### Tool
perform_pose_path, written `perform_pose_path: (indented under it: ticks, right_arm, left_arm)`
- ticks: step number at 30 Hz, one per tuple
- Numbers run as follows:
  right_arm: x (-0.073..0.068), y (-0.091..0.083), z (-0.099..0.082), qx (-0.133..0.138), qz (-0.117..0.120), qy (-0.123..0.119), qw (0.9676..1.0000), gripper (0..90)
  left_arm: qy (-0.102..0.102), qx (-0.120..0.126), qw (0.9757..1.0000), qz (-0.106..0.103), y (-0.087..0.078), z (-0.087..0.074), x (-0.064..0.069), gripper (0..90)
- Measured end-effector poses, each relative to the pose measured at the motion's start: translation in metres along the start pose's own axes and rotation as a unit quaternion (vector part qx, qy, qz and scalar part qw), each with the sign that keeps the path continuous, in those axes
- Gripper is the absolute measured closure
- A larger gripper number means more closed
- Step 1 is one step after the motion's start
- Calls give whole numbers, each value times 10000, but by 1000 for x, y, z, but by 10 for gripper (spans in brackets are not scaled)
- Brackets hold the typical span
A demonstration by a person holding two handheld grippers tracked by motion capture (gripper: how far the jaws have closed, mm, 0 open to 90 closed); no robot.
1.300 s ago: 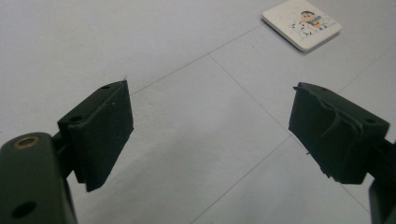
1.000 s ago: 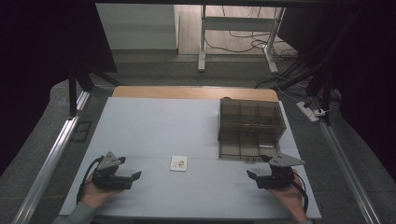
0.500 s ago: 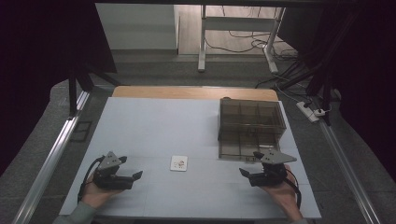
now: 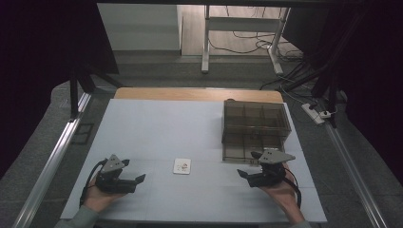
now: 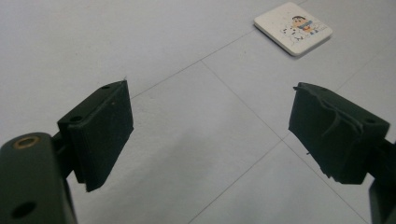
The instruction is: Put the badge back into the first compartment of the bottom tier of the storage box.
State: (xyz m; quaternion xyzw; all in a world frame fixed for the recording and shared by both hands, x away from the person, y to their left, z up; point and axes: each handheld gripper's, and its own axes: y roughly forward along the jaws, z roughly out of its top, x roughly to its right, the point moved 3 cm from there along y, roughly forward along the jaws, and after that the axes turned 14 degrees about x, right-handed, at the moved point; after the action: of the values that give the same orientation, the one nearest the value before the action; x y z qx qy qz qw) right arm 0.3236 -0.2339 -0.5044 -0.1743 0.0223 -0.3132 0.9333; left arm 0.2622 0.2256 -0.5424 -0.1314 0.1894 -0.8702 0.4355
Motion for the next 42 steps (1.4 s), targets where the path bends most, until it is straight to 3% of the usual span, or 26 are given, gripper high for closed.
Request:
perform_pose_path:
  ticks: [15, 17, 22, 28, 32, 42]
  right_arm:
    - [-8, 18, 11, -17, 207, -116, 9997, 153]
    - [-9, 25, 14, 1, 295, -60, 9995, 153]
    - [-16, 44, 23, -60, 449, -233, 9987, 153]
    - [-21, 55, 27, -43, 577, -127, 9982, 153]
    - [-24, 63, 32, -65, 590, -254, 9979, 153]
    - [-27, 76, 38, -110, 673, -293, 9972, 152]
  left_arm:
    - [-11, -7, 10000, -20, 1, 0, 0, 138]
    - [-8, -16, 10000, -31, 2, 0, 1, 138]
    - [-21, 7, 10000, -30, 1, 0, 0, 142]
    - [-28, 12, 10000, -32, 0, 0, 0, 142]
    - [-21, 1, 10000, -28, 0, -1, 0, 142]
    - [-85, 51, 9999, 21, -3, -2, -1, 142]
